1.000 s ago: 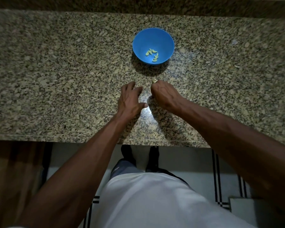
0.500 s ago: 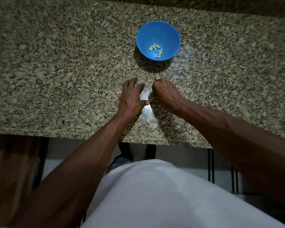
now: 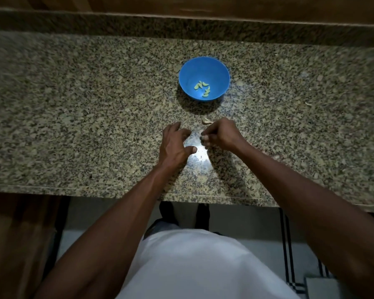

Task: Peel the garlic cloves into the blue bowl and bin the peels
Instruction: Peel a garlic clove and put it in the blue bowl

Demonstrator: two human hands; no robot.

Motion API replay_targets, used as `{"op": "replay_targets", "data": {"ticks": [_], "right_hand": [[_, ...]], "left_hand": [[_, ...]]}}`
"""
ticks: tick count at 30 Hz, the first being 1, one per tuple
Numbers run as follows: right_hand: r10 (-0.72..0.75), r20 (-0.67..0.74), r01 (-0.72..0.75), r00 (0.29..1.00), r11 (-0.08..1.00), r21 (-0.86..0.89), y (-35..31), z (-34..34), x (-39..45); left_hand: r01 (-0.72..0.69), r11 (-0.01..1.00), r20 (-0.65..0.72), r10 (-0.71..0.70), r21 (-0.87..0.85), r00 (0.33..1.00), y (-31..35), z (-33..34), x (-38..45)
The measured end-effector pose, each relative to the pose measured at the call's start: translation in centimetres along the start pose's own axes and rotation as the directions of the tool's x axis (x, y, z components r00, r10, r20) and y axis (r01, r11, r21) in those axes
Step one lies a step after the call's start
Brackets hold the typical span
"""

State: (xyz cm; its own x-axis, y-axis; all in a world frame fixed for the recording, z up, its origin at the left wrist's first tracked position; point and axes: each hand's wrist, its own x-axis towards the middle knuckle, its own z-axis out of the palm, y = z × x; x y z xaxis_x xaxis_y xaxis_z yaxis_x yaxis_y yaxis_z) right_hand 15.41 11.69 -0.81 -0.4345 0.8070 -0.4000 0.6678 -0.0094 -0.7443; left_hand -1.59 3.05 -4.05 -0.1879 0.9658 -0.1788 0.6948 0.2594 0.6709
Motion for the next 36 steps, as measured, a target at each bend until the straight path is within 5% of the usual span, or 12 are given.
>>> {"op": "replay_targets", "data": {"ticks": [3, 6, 13, 21, 30, 36], "right_hand": [[0.121, 0.013, -0.111, 0.993, 0.858, 0.502, 1.0, 0.5, -1.6], [0.107, 0.046, -0.11, 0.993, 0.725, 0.68, 1.2, 1.1, -2.5], [0.157, 0.079, -0.164, 0.984, 0.661, 0.732, 1.5, 1.1, -2.6], [0.147, -0.092, -0.057, 0.985, 0.774, 0.63, 0.3, 1.5, -2.3], [0.277, 0.028, -0.167, 0.96, 0.493, 0.854, 0.5, 3.0, -2.6], [0.305, 0.126, -0.231, 0.944, 0.337, 0.913, 1.2, 4.0, -2.9]], "left_hand": [[0.068, 0.941, -0.032, -0.084, -0.332, 0.996, 1.1, -0.6, -0.3], [0.093, 0.865, 0.033, -0.088, -0.493, 0.996, 2.3, -1.3, -0.8], [-0.016, 0.923, -0.073, -0.013, -0.384, 0.997, 3.1, -1.7, -0.6], [-0.215, 0.97, -0.246, 0.181, -0.117, 0.952, 3.3, -1.3, -0.4], [-0.124, 0.977, -0.373, 0.052, -0.172, 0.926, 4.1, 0.0, -2.2], [-0.078, 0.97, -0.339, -0.004, -0.229, 0.941, 4.0, 0.7, -2.8]]}}
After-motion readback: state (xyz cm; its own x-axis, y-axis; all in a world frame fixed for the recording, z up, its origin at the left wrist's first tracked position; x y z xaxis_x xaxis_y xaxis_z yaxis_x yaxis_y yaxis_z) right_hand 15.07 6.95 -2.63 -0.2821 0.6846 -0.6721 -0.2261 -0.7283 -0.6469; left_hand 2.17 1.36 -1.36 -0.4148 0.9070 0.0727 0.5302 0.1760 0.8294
